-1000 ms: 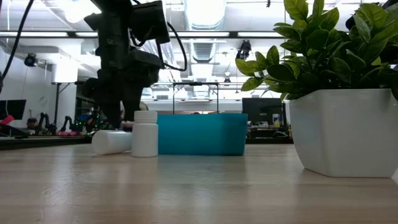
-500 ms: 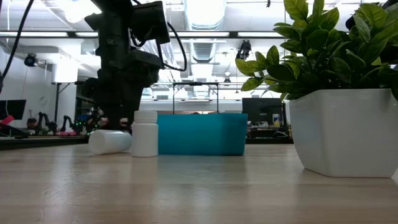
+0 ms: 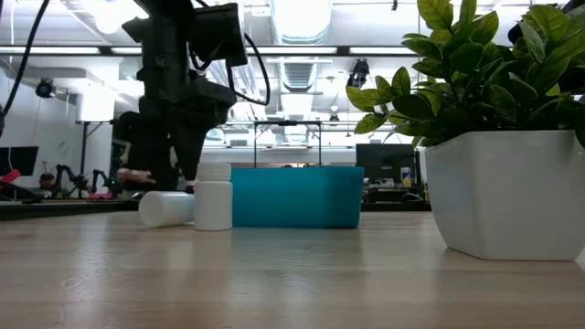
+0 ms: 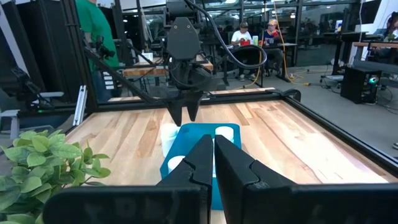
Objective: Pick and place pill bottles into a basket
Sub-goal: Put the white pill bottle in the blue bin
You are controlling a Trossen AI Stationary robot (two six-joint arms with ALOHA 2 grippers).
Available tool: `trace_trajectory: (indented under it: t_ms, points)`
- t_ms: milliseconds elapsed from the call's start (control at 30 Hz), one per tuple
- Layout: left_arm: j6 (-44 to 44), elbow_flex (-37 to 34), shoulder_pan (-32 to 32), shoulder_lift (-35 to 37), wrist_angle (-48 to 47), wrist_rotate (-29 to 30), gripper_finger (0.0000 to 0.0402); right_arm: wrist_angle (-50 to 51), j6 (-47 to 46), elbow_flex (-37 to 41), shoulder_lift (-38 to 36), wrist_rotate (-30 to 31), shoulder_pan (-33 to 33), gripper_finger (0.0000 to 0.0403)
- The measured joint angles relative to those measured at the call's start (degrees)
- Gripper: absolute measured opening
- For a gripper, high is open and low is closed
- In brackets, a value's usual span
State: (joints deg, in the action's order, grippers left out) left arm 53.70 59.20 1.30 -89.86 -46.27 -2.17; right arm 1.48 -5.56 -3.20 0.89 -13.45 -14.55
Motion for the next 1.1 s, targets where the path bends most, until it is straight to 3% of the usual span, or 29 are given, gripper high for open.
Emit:
trace_trajectory:
  t_ms: [633,1100]
  points:
    - [1.7,-0.3,-1.8,-3.1,-0.3,1.2,0.0254,0.0,0.0,0.0,0.0,0.0,0.0,0.0009]
    - [8.9,-0.4,-5.5,-3.1,-0.2,4.2,0.0253,0.0,0.0,0.0,0.0,0.0,0.0,0.0009]
